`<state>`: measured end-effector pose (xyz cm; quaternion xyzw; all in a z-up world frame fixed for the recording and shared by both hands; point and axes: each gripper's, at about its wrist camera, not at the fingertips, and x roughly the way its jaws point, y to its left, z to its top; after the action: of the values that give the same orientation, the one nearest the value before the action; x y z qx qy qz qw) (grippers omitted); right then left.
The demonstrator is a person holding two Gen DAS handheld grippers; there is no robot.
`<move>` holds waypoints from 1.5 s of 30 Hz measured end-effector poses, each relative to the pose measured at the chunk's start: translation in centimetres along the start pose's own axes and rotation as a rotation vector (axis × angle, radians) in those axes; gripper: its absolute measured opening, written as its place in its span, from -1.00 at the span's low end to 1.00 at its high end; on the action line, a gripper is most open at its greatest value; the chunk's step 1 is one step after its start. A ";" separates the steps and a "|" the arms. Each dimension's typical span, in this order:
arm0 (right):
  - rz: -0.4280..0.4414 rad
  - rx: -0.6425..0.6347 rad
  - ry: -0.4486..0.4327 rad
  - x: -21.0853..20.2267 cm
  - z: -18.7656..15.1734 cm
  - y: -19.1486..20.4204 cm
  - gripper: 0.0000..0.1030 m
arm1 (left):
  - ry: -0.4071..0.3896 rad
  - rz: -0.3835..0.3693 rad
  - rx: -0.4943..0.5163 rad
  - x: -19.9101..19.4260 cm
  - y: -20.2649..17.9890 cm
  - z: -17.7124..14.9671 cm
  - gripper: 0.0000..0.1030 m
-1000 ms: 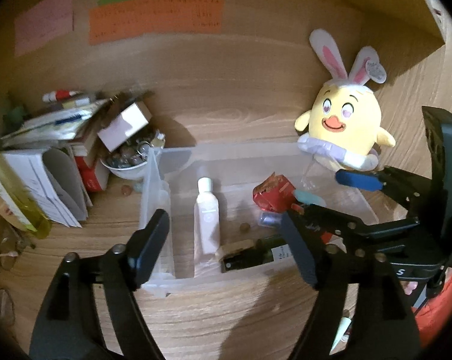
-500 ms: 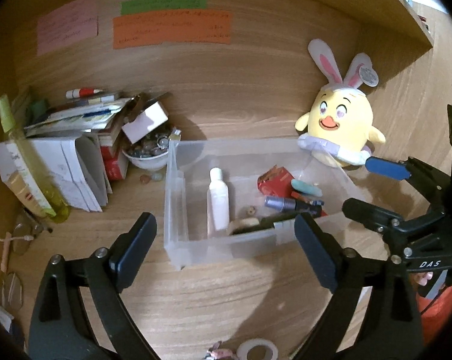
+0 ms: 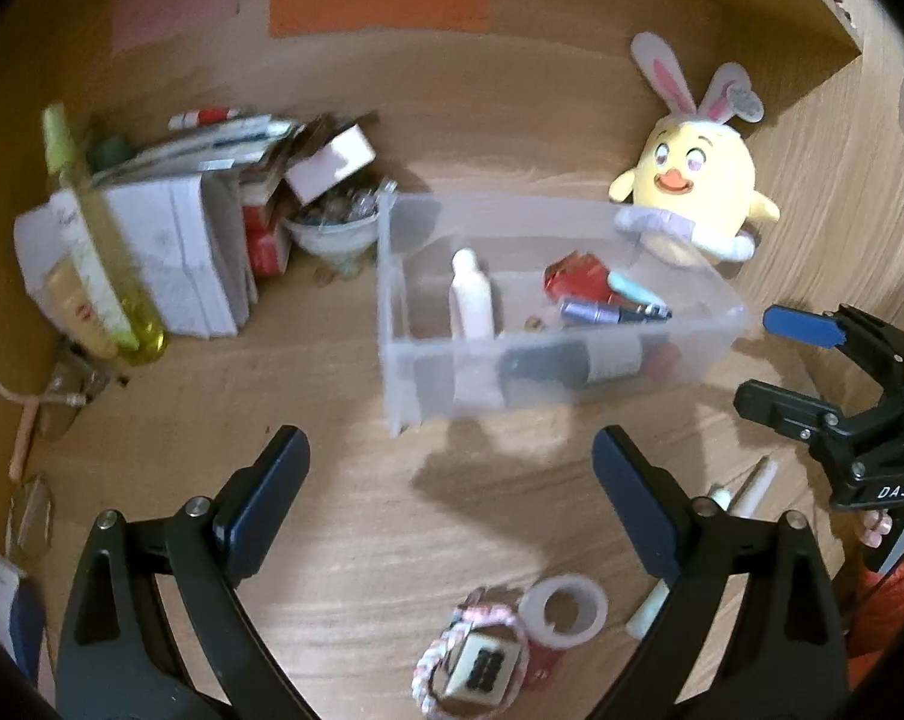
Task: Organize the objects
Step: 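Withdraw both tools from the bin toward the pale green tube and tape roll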
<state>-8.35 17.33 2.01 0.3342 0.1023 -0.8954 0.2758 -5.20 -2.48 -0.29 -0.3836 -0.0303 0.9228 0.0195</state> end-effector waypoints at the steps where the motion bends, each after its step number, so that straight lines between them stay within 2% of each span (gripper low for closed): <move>1: 0.004 -0.001 0.013 0.1 -0.4 0.1 0.65 | 0.010 0.000 -0.008 0.1 0.2 -0.4 0.87; 7: 0.019 0.001 0.071 0.6 -2.3 0.8 0.65 | 0.061 0.011 -0.030 0.2 0.8 -2.6 0.87; 18: 0.077 -0.039 0.159 1.1 -4.9 2.6 0.65 | 0.099 -0.054 0.030 -0.3 -1.8 -5.0 0.87; 28: 0.053 -0.192 0.228 2.4 -6.6 4.9 0.65 | 0.151 -0.089 0.101 1.2 -3.4 -6.2 0.87; 38: 0.049 -0.241 0.257 4.6 -5.7 5.2 0.69 | 0.162 -0.083 0.120 3.1 -2.9 -5.9 0.87; 43: 0.070 -0.239 0.275 5.5 -4.9 5.2 0.68 | 0.144 -0.077 0.098 3.1 -2.5 -5.8 0.86; 45: 0.091 -0.252 0.278 5.7 -4.6 5.5 0.68 | 0.135 -0.082 0.101 2.8 -2.4 -5.9 0.80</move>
<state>-6.35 12.06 -5.23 0.4219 0.2355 -0.8074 0.3387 -3.02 0.30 -6.26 -0.4417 0.0021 0.8937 0.0788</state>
